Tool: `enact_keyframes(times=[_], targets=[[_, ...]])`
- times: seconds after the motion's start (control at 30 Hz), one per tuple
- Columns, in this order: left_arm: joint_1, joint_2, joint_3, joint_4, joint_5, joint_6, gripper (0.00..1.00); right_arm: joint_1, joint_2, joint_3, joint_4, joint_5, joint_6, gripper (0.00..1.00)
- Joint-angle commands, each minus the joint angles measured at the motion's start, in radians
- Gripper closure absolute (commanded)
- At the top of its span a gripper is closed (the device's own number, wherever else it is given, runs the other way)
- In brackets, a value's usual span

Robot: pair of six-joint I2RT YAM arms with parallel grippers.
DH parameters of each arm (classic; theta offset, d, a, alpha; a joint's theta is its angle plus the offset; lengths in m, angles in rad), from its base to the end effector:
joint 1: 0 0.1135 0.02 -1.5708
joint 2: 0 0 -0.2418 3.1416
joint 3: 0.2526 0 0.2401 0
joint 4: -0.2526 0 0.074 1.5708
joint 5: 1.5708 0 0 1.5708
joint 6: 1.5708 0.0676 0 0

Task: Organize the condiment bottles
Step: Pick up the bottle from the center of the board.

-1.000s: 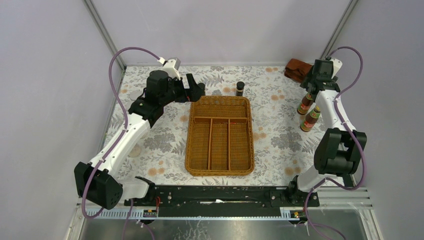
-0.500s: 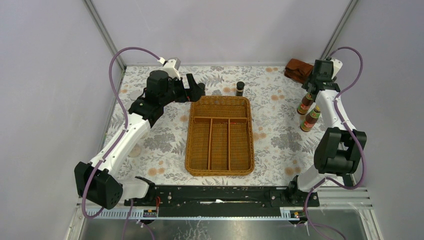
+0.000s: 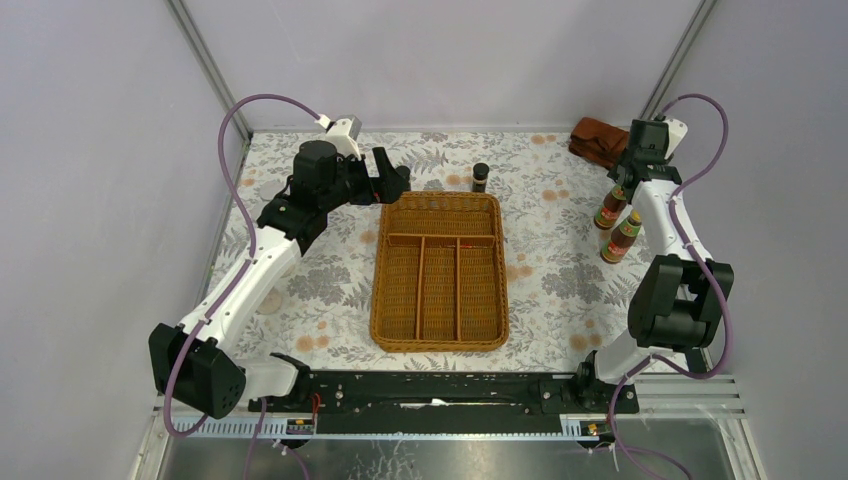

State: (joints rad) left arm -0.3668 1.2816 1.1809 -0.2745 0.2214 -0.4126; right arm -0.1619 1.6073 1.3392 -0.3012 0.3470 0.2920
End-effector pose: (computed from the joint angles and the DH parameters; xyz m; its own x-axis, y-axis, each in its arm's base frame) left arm 0.2921 -0.1281 0.3303 -0.5302 -0.2154 -0.8201 0.3581 0.8198 -0.4468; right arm 0.3760 -0.0847 0.2773 -0.3845 0.3371 -0.8594 0.5691 0.8196 0.0669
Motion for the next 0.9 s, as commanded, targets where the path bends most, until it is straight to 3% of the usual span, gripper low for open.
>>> enact_keyframes(times=[0.0, 0.27, 0.53, 0.87], targets=[[-0.006, 0.008, -0.020, 0.059, 0.002, 0.005, 0.01, -0.007, 0.003, 0.003, 0.025, 0.023, 0.005, 0.53], [-0.006, 0.007, -0.022, 0.058, 0.004, 0.006, 0.01, -0.008, 0.005, -0.005, 0.017, 0.025, 0.009, 0.61], [-0.005, 0.004, -0.026, 0.058, 0.006, 0.006, 0.01, -0.010, 0.008, -0.008, 0.002, 0.025, 0.017, 1.00], [-0.006, 0.005, -0.023, 0.055, 0.004, 0.008, 0.01, -0.009, -0.007, -0.017, 0.003, 0.013, 0.018, 1.00]])
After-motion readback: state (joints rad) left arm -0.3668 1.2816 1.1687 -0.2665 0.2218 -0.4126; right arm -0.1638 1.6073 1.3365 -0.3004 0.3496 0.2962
